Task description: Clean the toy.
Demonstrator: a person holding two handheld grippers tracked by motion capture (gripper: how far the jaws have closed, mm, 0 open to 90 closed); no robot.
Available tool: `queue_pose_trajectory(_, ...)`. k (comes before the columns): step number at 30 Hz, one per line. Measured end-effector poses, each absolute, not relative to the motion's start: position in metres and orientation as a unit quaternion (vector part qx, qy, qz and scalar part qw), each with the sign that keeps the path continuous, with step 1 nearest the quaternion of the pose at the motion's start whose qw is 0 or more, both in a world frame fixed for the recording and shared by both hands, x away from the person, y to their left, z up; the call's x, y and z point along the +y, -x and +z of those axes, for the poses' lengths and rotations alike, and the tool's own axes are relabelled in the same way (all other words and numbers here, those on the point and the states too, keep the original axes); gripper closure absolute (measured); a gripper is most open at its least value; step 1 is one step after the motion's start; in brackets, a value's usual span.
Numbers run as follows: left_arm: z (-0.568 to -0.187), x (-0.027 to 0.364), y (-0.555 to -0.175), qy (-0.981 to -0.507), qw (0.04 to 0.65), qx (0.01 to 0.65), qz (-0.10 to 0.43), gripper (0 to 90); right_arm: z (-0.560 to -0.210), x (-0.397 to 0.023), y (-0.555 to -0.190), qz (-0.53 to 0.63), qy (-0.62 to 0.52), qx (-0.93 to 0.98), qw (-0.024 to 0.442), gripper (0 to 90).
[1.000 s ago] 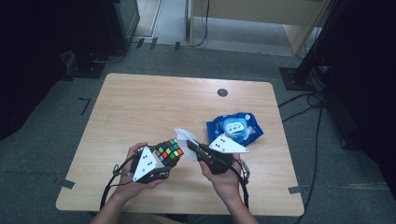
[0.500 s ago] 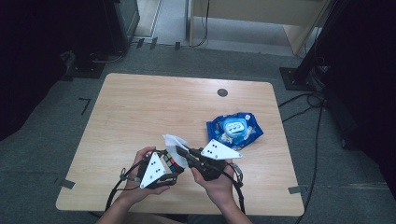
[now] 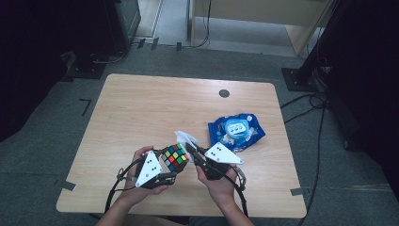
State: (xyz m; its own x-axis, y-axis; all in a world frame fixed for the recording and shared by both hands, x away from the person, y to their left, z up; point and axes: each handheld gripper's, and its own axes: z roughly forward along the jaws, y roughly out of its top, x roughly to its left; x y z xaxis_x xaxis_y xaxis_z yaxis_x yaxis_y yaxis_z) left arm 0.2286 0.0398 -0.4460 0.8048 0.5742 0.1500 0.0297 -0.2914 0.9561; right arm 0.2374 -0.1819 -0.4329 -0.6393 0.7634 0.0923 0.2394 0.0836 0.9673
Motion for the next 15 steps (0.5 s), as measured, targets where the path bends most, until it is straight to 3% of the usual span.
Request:
queue_pose_trajectory(6, -0.445, 0.047, -0.233, -0.765, 0.557, 0.205, 0.250, 34.0, -0.461, -0.189, -0.254, 0.524, -0.409, 0.717, 0.208, 87.2)
queue_pose_trajectory(10, -0.450, 0.049, -0.238, -0.769, 0.548, 0.215, 0.248, 34.0, -0.440, -0.195, -0.249, 0.555, -0.402, 0.695, 0.218, 87.2)
queue_pose_trajectory(15, -0.457, 0.044, -0.239, -0.780, 0.533, 0.215, 0.248, 34.0, -0.406, -0.190, -0.230, 0.612, -0.360, 0.676, 0.195, 87.2)
